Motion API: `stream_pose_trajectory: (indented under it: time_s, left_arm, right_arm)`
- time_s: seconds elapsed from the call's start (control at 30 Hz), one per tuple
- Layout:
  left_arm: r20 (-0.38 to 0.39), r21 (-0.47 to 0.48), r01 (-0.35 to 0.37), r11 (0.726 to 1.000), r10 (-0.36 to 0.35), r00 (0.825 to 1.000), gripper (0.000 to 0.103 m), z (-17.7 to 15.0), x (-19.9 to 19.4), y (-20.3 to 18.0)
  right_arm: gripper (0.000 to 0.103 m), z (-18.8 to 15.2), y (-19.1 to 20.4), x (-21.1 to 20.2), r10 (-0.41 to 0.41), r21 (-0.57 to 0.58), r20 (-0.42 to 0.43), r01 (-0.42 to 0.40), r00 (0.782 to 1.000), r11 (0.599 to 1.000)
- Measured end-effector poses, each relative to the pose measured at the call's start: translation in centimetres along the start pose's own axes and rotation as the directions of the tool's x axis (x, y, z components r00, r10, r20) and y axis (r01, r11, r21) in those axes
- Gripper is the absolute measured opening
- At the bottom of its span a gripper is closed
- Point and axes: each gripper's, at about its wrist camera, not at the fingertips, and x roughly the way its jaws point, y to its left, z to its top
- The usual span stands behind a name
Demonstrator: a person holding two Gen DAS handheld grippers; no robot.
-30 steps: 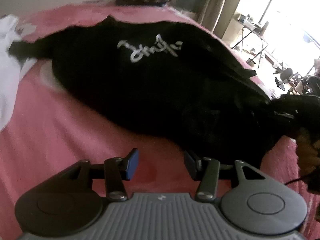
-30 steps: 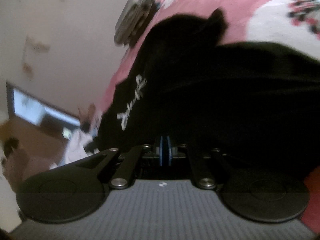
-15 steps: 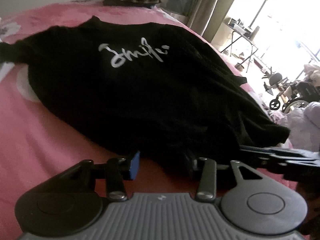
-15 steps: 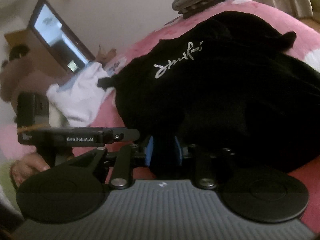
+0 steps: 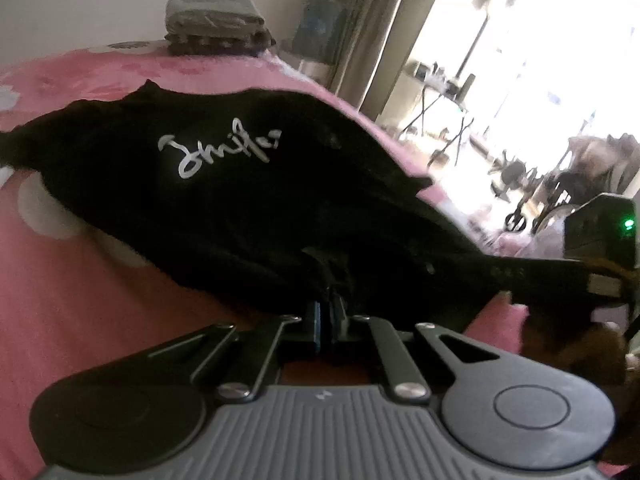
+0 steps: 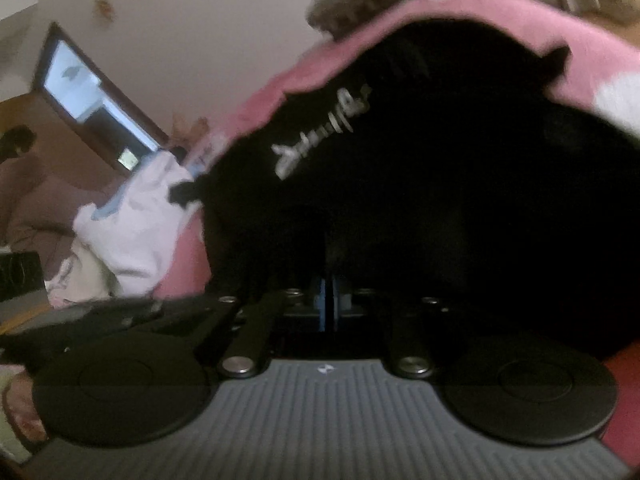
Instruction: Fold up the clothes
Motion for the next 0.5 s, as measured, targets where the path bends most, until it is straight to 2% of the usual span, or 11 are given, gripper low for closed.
stream_pose_trajectory:
  time_s: [0.13, 0.27, 0.37, 0.5]
  left_arm:
    - [0.028, -0.107, 0.09, 0.99, -0.088, 0.996, 0.003, 0.2, -2.2, 0.5]
    - [0.036, -0.16, 0.109, 0.981, -0.105, 0.994, 0.003, -0.3, -3.9, 1.0]
    - [0.035, -0.221, 0.134, 0.966, -0.13, 0.991, 0.003, -1.2, -4.9, 1.6]
    - [0.033, -0.331, 0.204, 0.921, -0.205, 0.978, 0.003, -2.6, -5.6, 2.7]
  right_arm:
    - [0.001, 1.8, 2.2, -1.1, 0.03, -0.119, 0.061, -0.023, 0.998, 0.993]
    - [0.001, 2.8, 5.3, -2.4, 0.039, -0.299, 0.116, -0.002, 0.993, 0.954]
    - [0.001, 1.6, 6.4, -2.4, 0.059, -0.368, 0.083, -0.025, 0.995, 0.93]
    - [0.001, 0.0, 7.7, -2.5, 0.083, -0.454, 0.037, -0.058, 0.996, 0.889]
